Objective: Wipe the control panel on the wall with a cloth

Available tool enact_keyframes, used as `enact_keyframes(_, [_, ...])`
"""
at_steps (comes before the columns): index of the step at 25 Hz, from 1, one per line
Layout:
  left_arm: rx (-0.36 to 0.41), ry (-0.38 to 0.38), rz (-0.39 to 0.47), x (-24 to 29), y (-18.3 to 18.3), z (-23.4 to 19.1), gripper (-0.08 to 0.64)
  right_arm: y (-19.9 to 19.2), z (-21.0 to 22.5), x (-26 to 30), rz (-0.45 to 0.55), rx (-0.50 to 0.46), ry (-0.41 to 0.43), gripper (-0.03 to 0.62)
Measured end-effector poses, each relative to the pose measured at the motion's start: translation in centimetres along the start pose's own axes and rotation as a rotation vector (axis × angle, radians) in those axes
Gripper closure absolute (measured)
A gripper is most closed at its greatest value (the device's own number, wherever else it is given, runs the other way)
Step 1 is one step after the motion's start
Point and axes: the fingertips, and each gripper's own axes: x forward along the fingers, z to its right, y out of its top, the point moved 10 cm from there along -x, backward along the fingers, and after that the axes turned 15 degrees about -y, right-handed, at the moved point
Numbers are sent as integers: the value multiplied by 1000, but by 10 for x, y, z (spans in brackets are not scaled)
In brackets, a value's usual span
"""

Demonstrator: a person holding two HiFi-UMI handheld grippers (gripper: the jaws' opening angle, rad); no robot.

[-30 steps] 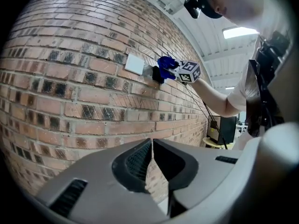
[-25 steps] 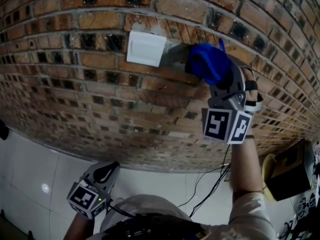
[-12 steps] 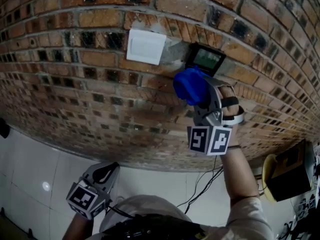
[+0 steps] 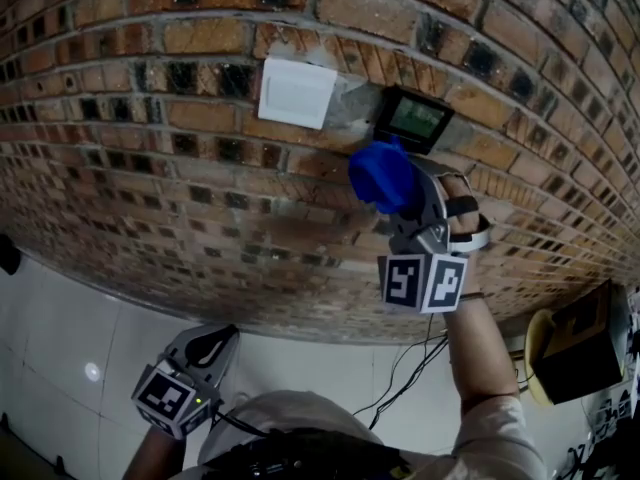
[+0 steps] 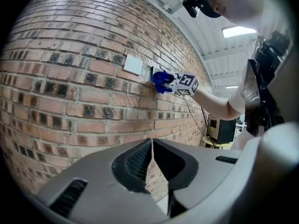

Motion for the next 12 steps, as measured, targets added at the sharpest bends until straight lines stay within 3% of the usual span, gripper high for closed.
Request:
enact_keyframes(6, [7,-2,0,-1,-1,0,554,3,60,12,18,5,-162,503])
enact_keyframes(12, [2,21,16,-6,0,-3,554,-4,66,25,0,-24,-185,503])
